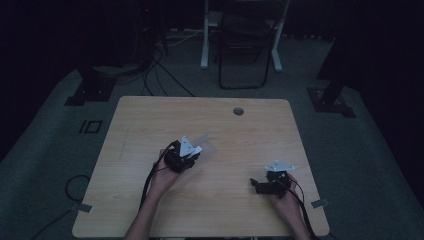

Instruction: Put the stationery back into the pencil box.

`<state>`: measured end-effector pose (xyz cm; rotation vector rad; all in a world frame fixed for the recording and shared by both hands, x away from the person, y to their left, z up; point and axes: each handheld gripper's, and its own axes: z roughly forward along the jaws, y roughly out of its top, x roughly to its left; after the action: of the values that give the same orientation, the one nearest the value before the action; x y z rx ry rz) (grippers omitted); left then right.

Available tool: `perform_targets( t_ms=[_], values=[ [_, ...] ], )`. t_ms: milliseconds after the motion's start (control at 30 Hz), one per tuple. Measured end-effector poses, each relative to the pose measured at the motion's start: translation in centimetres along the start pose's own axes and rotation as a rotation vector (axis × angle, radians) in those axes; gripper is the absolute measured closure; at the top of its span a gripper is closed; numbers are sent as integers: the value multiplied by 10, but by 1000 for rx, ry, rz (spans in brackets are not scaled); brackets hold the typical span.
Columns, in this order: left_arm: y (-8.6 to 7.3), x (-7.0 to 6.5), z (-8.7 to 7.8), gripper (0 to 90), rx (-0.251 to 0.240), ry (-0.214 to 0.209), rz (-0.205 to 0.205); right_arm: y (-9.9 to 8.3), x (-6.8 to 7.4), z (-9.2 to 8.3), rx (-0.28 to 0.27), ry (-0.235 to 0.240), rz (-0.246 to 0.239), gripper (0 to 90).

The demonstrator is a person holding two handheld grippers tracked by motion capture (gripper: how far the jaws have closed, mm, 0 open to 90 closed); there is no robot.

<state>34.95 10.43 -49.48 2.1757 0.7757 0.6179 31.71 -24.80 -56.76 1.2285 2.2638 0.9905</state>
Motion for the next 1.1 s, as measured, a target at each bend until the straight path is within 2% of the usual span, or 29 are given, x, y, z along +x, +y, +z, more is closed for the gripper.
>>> perform_targets(
  t_ms=[567, 833, 1100],
  values=[
    [-4, 2, 13, 709, 32, 0, 23, 0, 0, 0, 1, 0, -2, 128],
    [-7, 5, 18, 709, 46, -6, 18, 0, 0, 0, 1, 2, -2, 128],
    [-9, 5, 23, 709, 66, 7, 31, 0, 0, 0, 1, 2, -2, 128]
  ],
)
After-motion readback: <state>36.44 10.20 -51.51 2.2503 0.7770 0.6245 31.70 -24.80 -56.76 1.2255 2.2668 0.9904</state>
